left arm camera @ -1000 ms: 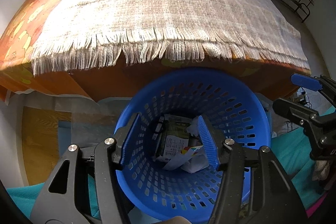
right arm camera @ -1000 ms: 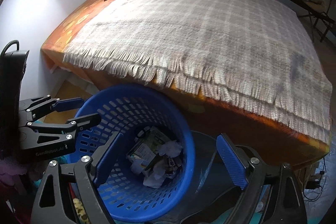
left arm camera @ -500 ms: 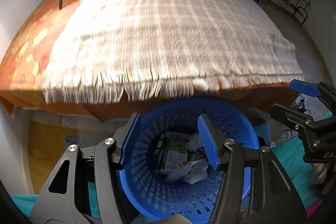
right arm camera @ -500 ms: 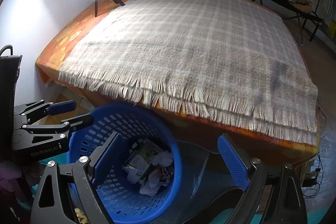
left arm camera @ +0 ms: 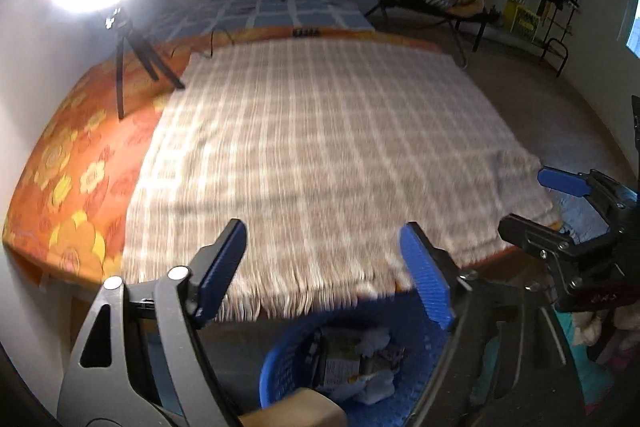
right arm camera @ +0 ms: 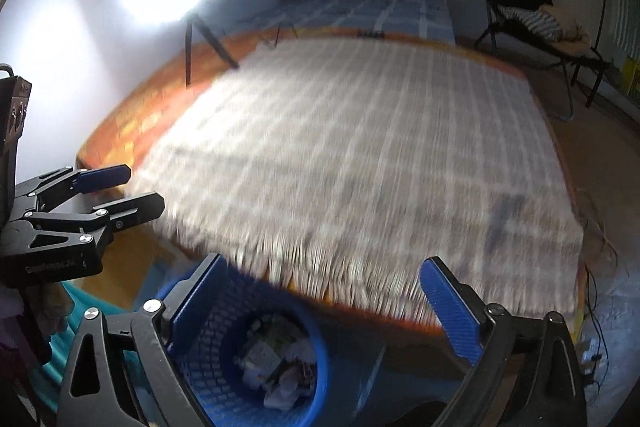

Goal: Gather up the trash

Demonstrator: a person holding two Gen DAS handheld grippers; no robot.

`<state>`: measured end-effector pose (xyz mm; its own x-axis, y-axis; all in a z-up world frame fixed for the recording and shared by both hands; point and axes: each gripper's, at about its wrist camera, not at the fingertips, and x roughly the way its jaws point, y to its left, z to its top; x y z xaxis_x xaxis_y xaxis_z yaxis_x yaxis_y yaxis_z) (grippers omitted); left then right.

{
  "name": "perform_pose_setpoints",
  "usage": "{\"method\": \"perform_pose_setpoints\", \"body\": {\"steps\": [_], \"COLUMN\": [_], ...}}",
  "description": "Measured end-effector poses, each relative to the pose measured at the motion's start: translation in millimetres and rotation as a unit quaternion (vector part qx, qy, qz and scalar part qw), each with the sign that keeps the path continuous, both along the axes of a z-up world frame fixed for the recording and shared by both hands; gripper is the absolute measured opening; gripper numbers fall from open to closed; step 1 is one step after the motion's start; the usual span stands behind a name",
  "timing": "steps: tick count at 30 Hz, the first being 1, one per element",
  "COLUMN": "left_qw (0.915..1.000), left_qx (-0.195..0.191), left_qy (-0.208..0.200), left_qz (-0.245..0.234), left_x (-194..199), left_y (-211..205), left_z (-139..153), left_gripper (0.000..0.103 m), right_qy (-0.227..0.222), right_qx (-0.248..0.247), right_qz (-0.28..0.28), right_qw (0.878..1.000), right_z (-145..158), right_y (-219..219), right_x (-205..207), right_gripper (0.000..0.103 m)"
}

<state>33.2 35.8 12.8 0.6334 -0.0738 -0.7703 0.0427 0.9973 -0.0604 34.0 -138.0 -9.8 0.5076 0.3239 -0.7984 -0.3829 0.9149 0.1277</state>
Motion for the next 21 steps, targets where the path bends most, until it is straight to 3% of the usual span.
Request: {"method": "perform_pose_setpoints", "body": {"steps": [5, 10, 14, 21], "left_qw": [0.9999, 0.9998, 0.9998, 0.9998], "left_qx": [-0.006, -0.014, 0.000, 0.015], "left_qy": [-0.013, -0.014, -0.019, -0.016], "left_qz": [0.004, 0.000, -0.002, 0.003], "left_x": [24, 46, 59, 69], "left_y": [8, 7, 5, 5], "left_z": [13, 12, 11, -2], "left_gripper": [0.091, 0.094, 0.101, 0.101], "right_qy": [-0.048, -0.068, -0.072, -0.099], "right_qx": [0.005, 0.013, 0.019, 0.025], "right_qz": [-0.016, -0.028, -0.027, -0.036], "right_qw": [0.999, 0.997, 0.997, 0.994], "right_z": [21, 34, 36, 31], "right_y": [-5, -5, -2, -3], "right_x": [26, 52, 69, 83], "right_gripper": [0.102, 0.103, 0.103, 0.103]}}
